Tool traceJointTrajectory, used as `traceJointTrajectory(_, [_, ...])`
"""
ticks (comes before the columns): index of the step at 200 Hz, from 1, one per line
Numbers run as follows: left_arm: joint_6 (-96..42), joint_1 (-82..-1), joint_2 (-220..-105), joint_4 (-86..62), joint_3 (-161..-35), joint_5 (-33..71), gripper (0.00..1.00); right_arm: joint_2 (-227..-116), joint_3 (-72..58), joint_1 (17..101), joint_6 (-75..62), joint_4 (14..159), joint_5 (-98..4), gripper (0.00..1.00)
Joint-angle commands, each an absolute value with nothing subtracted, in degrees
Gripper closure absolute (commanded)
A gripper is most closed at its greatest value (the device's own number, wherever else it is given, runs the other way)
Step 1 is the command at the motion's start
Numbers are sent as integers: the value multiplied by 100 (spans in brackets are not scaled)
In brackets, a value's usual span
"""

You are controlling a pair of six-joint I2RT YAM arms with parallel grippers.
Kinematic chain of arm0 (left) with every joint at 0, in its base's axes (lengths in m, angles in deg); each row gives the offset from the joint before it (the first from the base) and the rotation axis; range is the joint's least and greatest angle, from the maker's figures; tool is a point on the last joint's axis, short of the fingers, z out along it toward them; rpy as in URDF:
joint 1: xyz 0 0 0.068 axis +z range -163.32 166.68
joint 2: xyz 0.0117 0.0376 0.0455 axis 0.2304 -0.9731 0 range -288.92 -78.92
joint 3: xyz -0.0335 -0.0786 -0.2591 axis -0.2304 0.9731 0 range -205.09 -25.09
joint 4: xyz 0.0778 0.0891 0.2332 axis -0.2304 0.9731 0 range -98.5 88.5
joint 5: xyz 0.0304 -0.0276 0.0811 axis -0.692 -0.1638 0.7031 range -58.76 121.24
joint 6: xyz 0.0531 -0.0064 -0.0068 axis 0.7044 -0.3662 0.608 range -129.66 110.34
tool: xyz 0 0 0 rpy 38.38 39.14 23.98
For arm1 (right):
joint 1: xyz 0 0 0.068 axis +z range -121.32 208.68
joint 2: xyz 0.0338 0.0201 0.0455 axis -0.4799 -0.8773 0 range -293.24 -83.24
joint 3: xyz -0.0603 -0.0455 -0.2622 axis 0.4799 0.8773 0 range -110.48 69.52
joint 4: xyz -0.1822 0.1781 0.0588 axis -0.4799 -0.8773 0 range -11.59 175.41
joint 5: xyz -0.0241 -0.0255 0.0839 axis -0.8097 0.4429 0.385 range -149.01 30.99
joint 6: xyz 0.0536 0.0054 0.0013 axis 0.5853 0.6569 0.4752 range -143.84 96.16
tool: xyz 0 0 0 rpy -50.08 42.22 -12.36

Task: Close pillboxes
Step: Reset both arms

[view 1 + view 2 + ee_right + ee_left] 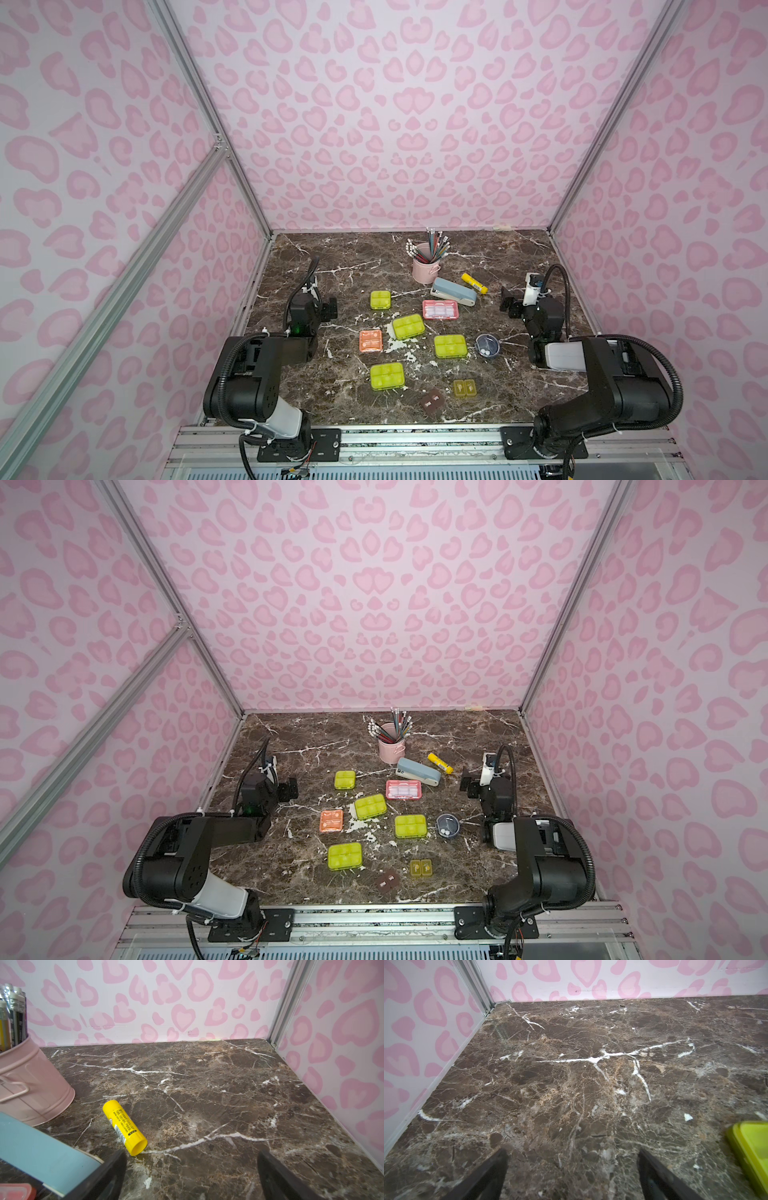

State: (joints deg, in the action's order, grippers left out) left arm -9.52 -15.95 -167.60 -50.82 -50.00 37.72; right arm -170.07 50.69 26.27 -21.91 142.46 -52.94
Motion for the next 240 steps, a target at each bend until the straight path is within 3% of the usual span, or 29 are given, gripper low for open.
traceJointTrajectory(1, [-912, -1596, -16777, -5302, -5049, 3792, 2, -16982, 5193, 2676, -2262, 14856, -5485, 2])
traceJointTrajectory(107, [-912, -1598, -16776, -5303, -5046, 3788, 2, -16973, 5791, 3009, -2534, 15891, -5901, 2])
traceJointTrajectory(240, [-908, -1603, -16777, -5305, -5046, 3792, 2, -17104, 5596, 2815, -2309, 15650, -5767, 1])
